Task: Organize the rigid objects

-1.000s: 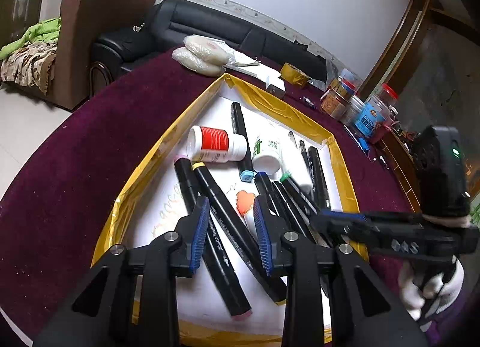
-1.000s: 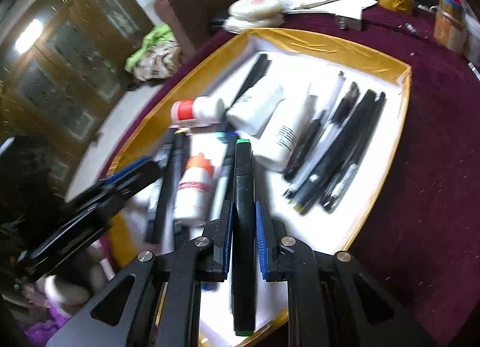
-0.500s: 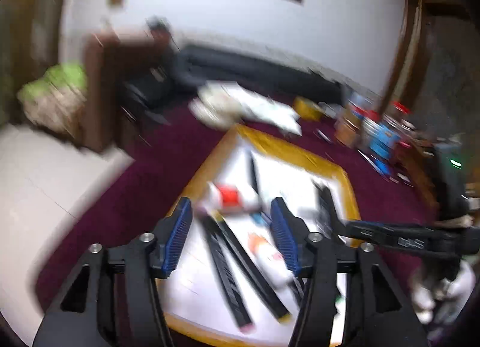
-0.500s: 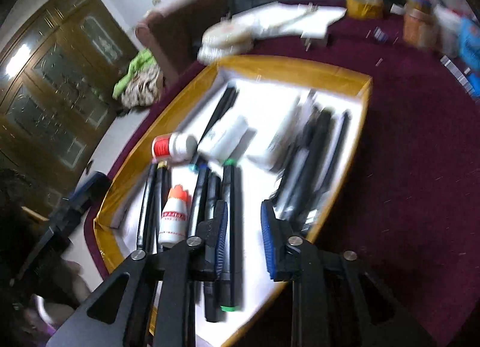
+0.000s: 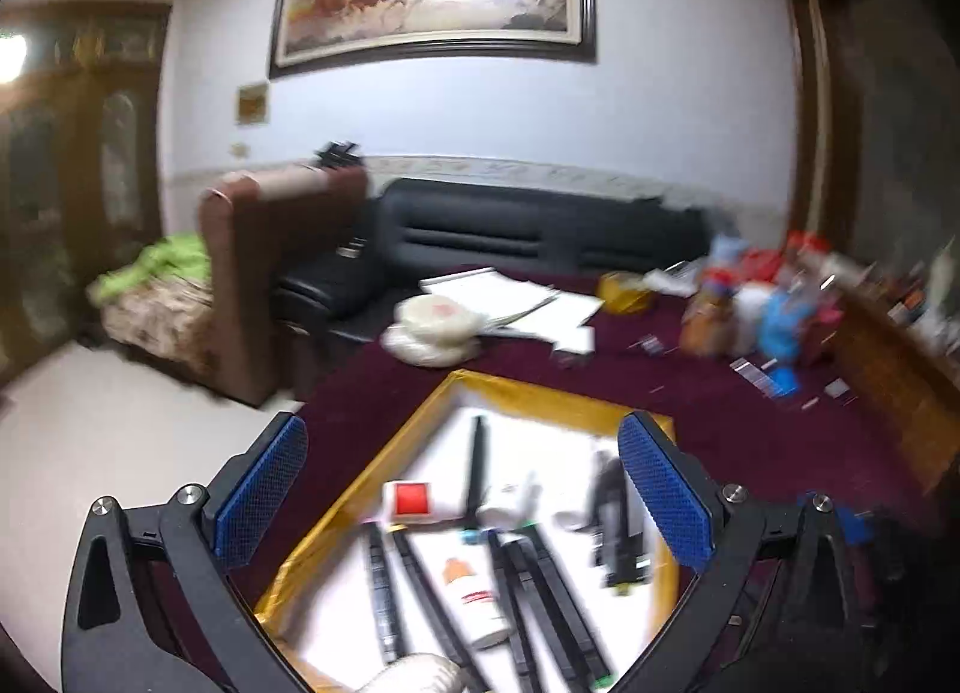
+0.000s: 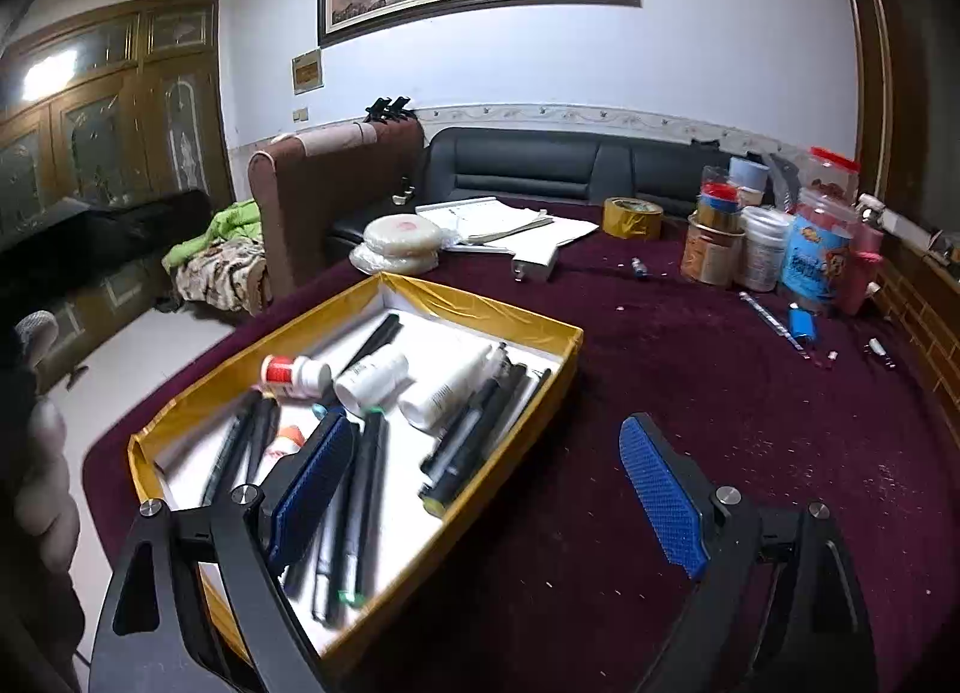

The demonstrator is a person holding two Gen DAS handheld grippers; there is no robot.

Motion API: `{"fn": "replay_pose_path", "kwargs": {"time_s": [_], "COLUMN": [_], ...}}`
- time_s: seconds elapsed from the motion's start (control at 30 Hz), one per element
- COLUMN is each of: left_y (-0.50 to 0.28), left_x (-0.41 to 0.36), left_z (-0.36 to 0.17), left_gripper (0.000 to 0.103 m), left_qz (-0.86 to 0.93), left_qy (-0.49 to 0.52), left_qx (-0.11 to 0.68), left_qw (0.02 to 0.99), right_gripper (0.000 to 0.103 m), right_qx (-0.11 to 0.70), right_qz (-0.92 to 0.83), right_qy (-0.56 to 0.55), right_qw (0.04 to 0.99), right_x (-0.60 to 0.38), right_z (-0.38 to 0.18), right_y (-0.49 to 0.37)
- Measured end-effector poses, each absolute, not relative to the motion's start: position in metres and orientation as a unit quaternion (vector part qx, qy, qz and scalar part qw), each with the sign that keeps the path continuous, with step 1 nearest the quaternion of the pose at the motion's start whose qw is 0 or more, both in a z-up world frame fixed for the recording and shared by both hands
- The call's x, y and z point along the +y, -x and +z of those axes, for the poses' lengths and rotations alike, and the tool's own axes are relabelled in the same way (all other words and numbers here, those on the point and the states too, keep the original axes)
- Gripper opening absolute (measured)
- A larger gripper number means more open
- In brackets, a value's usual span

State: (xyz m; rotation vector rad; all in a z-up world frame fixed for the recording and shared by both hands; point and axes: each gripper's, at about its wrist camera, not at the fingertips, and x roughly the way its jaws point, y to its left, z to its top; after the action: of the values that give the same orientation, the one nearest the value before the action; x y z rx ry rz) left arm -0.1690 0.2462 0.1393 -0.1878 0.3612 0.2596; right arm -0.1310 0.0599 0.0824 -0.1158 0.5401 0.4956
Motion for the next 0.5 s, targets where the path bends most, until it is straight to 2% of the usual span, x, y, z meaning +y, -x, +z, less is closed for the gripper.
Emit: {"fn": "replay_pose_path", "kwargs": {"time_s": [0.17,0.5], "left_y": [0.162,0.152], "left_x": [0.221,0.210], "left_z": [0.121,0.102], "left_gripper": [0.103,0.103], "left_qz": [0.214,0.223], "left_qy": [0.028,0.022], "left_qx": [0.200,0.254], "left_qw": [0.956,0.941], "right_gripper": [0.088,0.088], "right_qx": [0.268,0.278], "right_qz": [0.244,0.246], "right_qy": [0.061,0.079], "right_qw": [0.930,0.925], "right_x": [0.055,0.054], "right_z": [0.074,0.062], "right_y": [0.137,0.141]}}
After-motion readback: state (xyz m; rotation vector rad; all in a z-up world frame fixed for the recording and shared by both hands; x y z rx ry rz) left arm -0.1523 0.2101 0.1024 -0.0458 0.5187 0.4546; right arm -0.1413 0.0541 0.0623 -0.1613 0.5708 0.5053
